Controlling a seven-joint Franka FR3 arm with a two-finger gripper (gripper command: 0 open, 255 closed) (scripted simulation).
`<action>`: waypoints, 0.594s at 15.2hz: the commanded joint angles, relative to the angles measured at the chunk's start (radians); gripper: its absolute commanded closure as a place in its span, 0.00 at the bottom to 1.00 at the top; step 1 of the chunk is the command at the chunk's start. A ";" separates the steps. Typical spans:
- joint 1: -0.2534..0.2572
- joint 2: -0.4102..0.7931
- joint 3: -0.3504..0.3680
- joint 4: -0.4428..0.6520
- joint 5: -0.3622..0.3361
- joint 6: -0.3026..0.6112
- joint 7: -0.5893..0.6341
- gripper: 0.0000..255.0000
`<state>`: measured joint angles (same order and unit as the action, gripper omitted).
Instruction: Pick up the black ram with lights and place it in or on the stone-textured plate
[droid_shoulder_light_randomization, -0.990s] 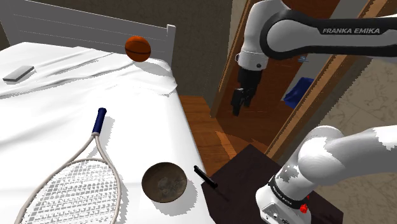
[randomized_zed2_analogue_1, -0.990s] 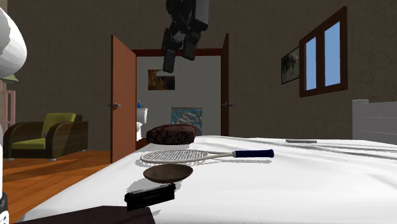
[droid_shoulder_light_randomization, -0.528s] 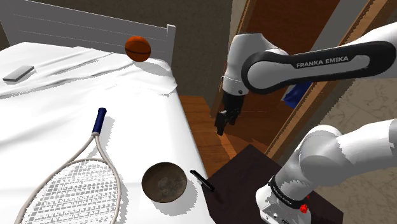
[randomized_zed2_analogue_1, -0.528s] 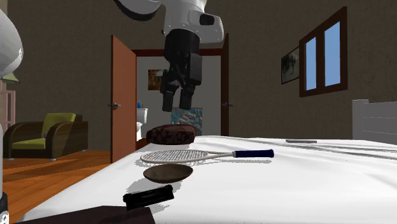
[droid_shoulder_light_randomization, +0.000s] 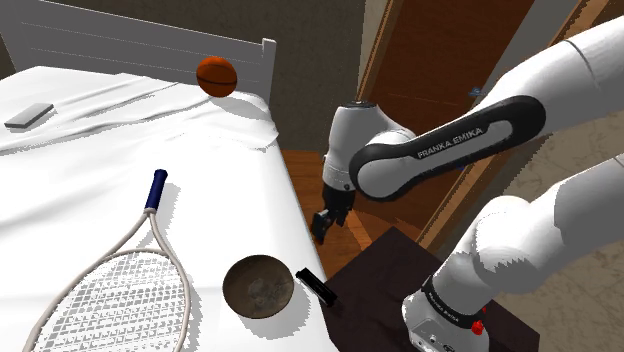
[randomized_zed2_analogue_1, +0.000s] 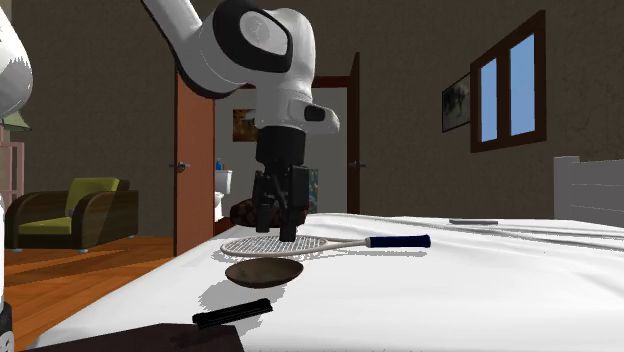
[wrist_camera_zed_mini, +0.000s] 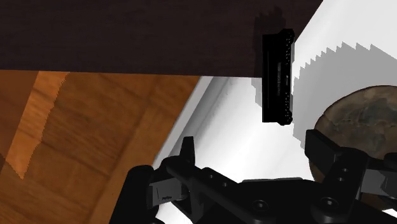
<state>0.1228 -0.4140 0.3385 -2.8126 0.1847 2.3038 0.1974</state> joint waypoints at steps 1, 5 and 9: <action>-0.001 0.088 0.032 0.001 -0.003 0.099 0.033 0.00; -0.023 0.285 0.096 0.023 -0.071 0.287 0.133 0.00; -0.036 0.357 0.103 0.021 -0.122 0.359 0.173 0.00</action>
<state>0.0925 -0.0783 0.4412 -2.7917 0.0789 2.6413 0.3622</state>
